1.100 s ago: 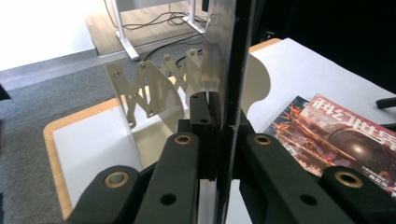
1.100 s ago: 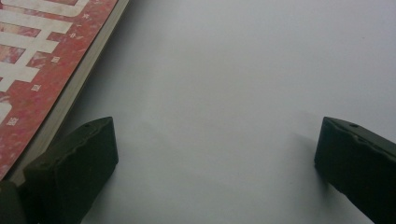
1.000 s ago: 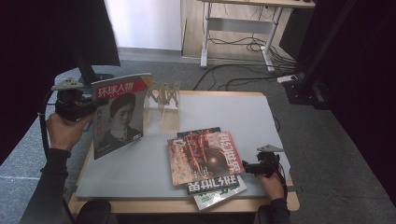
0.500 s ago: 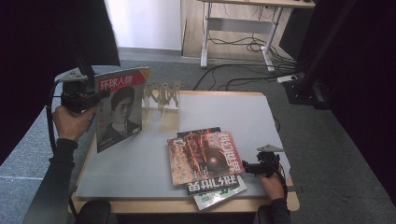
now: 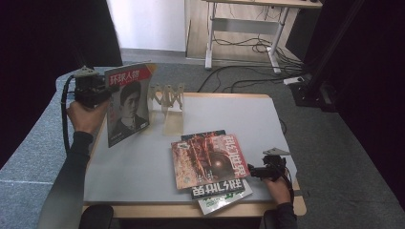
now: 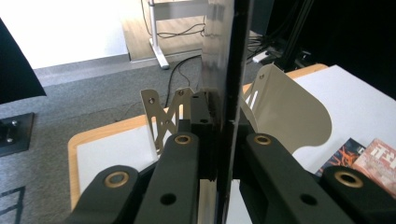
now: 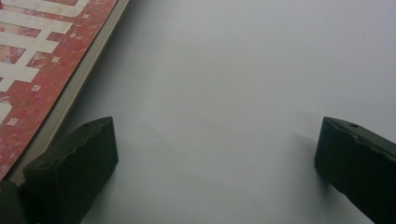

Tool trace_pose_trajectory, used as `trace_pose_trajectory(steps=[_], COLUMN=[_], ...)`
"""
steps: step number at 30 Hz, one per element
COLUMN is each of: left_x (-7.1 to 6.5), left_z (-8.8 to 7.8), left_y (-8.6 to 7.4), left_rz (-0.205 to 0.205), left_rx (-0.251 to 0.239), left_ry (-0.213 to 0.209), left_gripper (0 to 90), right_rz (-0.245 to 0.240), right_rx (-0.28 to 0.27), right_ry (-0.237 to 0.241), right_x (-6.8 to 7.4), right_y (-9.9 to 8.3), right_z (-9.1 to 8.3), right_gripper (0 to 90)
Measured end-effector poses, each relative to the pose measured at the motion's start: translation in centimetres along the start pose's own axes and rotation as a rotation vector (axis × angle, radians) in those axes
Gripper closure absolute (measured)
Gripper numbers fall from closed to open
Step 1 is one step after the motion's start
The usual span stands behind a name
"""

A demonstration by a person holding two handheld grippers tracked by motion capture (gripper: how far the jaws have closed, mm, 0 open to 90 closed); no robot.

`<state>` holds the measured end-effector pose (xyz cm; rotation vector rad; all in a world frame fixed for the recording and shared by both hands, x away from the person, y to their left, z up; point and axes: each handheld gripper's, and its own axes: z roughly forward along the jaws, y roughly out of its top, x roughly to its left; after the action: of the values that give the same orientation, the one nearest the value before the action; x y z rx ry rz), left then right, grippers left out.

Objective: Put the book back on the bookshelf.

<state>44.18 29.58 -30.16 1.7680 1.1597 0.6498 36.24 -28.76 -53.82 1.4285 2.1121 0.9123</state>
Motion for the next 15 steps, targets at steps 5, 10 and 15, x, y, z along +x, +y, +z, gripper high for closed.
trace_pose_trajectory(steps=[5,10,15], left_x=[0.3,0.6,0.9], left_z=[1.0,1.5,0.9], left_y=[-0.3,-1.0,-1.5], left_rz=[-0.015,-0.031,-0.020], left_rx=[-0.029,-0.047,-0.014], left_ry=[0.009,-0.001,-0.025], left_gripper=[86.8,86.7,86.4], right_rz=[0.000,-0.001,-0.003], right_rx=[0.000,-0.001,0.001], right_ry=[0.000,0.000,0.001], right_x=[0.0,0.0,0.0], right_y=[0.0,0.0,0.0], right_z=[0.0,0.0,0.0], right_gripper=[0.0,0.0,0.0])
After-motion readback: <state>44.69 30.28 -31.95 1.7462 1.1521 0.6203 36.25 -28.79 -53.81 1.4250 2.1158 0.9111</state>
